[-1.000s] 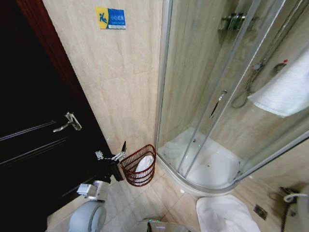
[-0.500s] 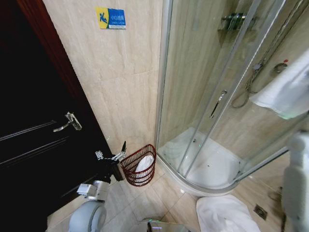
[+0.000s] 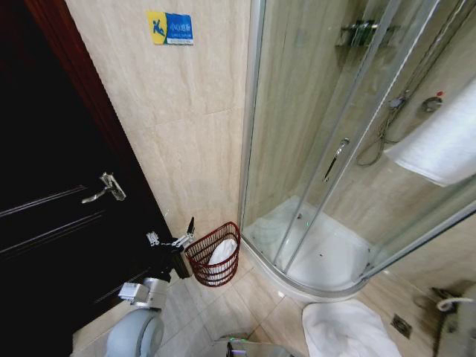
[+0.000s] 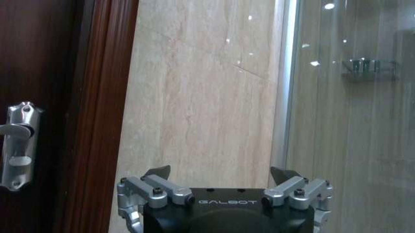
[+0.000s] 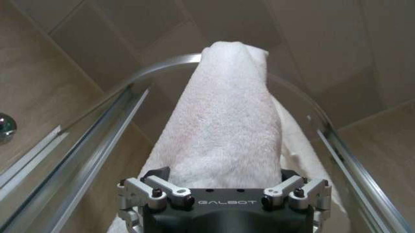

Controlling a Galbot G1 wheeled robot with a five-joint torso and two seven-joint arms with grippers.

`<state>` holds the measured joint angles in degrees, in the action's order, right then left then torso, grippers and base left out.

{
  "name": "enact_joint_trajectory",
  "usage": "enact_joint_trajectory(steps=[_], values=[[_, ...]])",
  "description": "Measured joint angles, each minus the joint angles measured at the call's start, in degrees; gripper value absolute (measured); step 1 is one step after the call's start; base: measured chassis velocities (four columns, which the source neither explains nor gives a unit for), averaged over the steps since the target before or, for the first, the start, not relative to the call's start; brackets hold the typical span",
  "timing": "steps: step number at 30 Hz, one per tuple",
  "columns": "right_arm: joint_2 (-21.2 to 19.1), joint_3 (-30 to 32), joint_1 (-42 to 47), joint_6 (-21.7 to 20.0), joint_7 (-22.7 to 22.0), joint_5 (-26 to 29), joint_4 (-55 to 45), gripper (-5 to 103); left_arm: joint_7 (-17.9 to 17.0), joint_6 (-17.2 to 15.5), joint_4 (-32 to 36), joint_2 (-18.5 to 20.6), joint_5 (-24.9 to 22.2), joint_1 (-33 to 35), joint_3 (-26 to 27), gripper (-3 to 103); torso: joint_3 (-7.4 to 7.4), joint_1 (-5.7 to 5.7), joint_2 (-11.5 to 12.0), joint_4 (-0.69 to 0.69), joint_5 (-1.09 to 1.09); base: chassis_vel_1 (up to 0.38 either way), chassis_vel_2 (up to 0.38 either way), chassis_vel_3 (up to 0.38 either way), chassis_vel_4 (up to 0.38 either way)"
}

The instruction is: Discard the used towel into the hamper.

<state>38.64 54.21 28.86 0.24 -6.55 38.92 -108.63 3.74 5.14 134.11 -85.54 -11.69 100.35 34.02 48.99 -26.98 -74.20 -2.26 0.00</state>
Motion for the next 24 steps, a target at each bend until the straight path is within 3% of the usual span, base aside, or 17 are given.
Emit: enact_joint_trajectory(steps=[10, 13, 15, 17, 18, 24], values=[[-3.7, -8.1, -11.4, -4.1, -1.3, -0.2, 5.5, 103, 0.0, 0.0, 0.0, 0.0, 0.0, 0.0, 0.0, 100, 0.0, 0.0, 0.0, -0.03, 0.0, 0.0, 0.0, 0.0, 0.0], [-4.6, -9.4, -13.3, -5.0, -1.4, -0.2, 6.5, 90, 0.0, 0.0, 0.0, 0.0, 0.0, 0.0, 0.0, 100, 0.0, 0.0, 0.0, -0.02, 0.0, 0.0, 0.0, 0.0, 0.0], [-5.0, -9.4, -13.2, -5.3, -1.5, 0.0, 6.5, 90, 0.0, 0.0, 0.0, 0.0, 0.0, 0.0, 0.0, 100, 0.0, 0.0, 0.0, -0.01, 0.0, 0.0, 0.0, 0.0, 0.0], [-5.7, -8.5, -12.2, -5.5, -1.5, 0.3, 6.3, 80, 0.0, 0.0, 0.0, 0.0, 0.0, 0.0, 0.0, 100, 0.0, 0.0, 0.0, -0.01, 0.0, 0.0, 0.0, 0.0, 0.0], [-5.7, -8.5, -12.2, -5.5, -1.5, 0.3, 6.3, 80, 0.0, 0.0, 0.0, 0.0, 0.0, 0.0, 0.0, 100, 0.0, 0.0, 0.0, -0.01, 0.0, 0.0, 0.0, 0.0, 0.0], [-7.5, -5.3, -7.5, -5.6, -1.1, 1.7, 4.5, 52, 0.0, 0.0, 0.0, 0.0, 0.0, 0.0, 0.0, 100, 0.0, 0.0, 0.0, 0.0, 0.0, 0.0, 0.0, 0.0, 0.0]])
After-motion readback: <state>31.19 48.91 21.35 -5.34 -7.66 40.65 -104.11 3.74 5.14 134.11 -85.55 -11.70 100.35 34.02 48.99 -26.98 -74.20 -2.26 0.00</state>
